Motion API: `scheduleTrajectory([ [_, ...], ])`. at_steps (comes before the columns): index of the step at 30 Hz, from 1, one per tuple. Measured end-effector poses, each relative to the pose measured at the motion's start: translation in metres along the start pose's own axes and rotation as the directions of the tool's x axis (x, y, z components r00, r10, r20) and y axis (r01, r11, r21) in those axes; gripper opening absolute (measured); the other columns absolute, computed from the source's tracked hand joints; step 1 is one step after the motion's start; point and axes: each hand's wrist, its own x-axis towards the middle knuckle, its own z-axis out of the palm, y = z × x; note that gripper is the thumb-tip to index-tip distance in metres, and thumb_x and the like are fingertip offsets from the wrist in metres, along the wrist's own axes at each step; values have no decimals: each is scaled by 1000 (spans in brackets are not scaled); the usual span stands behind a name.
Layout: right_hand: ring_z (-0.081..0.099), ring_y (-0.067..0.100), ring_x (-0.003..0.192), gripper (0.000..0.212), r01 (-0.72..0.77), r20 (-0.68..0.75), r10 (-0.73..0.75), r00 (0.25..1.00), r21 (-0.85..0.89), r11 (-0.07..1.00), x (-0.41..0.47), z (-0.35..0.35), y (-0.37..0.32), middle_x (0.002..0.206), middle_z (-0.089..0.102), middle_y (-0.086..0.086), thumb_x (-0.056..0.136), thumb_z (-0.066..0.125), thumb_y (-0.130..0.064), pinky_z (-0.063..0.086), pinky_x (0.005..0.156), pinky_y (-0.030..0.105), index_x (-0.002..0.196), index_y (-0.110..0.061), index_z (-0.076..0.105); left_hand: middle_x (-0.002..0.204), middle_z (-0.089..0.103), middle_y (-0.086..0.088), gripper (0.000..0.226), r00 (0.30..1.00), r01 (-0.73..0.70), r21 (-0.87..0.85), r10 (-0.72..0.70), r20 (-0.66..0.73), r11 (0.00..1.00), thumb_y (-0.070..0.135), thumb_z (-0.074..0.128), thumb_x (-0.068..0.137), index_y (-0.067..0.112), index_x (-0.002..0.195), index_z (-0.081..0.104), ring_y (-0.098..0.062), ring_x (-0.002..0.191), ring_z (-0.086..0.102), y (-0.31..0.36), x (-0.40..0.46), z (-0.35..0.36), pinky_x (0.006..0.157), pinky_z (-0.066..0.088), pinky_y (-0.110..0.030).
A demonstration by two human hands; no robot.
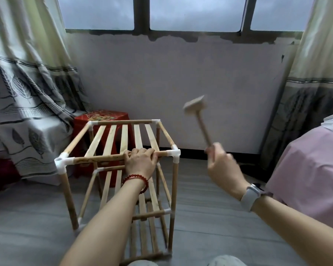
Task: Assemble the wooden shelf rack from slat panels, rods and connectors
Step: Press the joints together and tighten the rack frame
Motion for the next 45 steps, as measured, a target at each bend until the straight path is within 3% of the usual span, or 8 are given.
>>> scheduleTrajectory([
  [11,58,38,95,29,-13,179,47,983,-187,982,1,10,0,99,64,14,100,34,-35,36,68,35,100,-13,54,136,50,4,46,997,-14,97,21,-76,995,51,20,98,38,136,44,-19,128,39,-2,-9,13,107,18,-44],
  [15,57,22,57,23,58,-127,-45,991,101,993,5,3,-5,60,55,-4,100,34,-31,33,49,30,92,-16,49,147,38,-3,51,995,-23,193,41,-90,981,52,19,98,39,146,25,-25,137,28,-6,-11,22,110,9,-48],
  [19,59,37,90,27,-42,163,64,985,-134,990,-4,12,-1,92,63,12,101,29,-35,37,69,35,95,-16,47,148,37,-1,53,994,-26,186,45,-96,982,54,16,97,39,147,20,-24,138,28,-6,-8,25,110,10,-48],
  [25,46,11,49,15,147,-132,-138,982,66,987,7,8,0,57,47,-13,99,39,-30,29,46,26,86,-26,45,149,37,1,52,998,1,10,0,-65,1000,48,29,97,33,147,25,-19,137,31,-1,-7,16,112,11,-45],
  [29,51,26,62,21,-81,-6,89,996,365,927,22,37,31,67,52,0,100,35,-26,43,62,41,84,-19,46,146,41,-4,47,978,28,-467,-122,-171,884,29,41,98,17,143,36,-22,133,37,16,9,-15,112,24,-44],
  [34,47,11,40,23,-453,317,327,890,534,714,25,82,81,67,51,6,102,29,-10,34,35,16,87,-9,47,109,64,-14,31,836,-463,-230,335,-434,856,5,65,81,4,111,64,-30,100,60,38,-23,4,84,50,-46],
  [39,47,19,61,19,-619,420,482,769,298,727,-6,117,167,79,54,11,99,34,-11,37,48,24,96,-3,51,113,63,-12,34,735,-657,-294,676,-45,694,8,60,84,6,117,62,-28,101,61,61,-63,84,80,53,-40],
  [45,49,21,75,16,-869,651,659,377,2,495,-112,174,276,89,47,10,100,34,-20,45,62,32,97,-8,44,137,43,-3,45,661,-240,-363,426,618,900,31,44,97,23,140,38,-22,121,47,79,-104,226,96,43,-36],
])
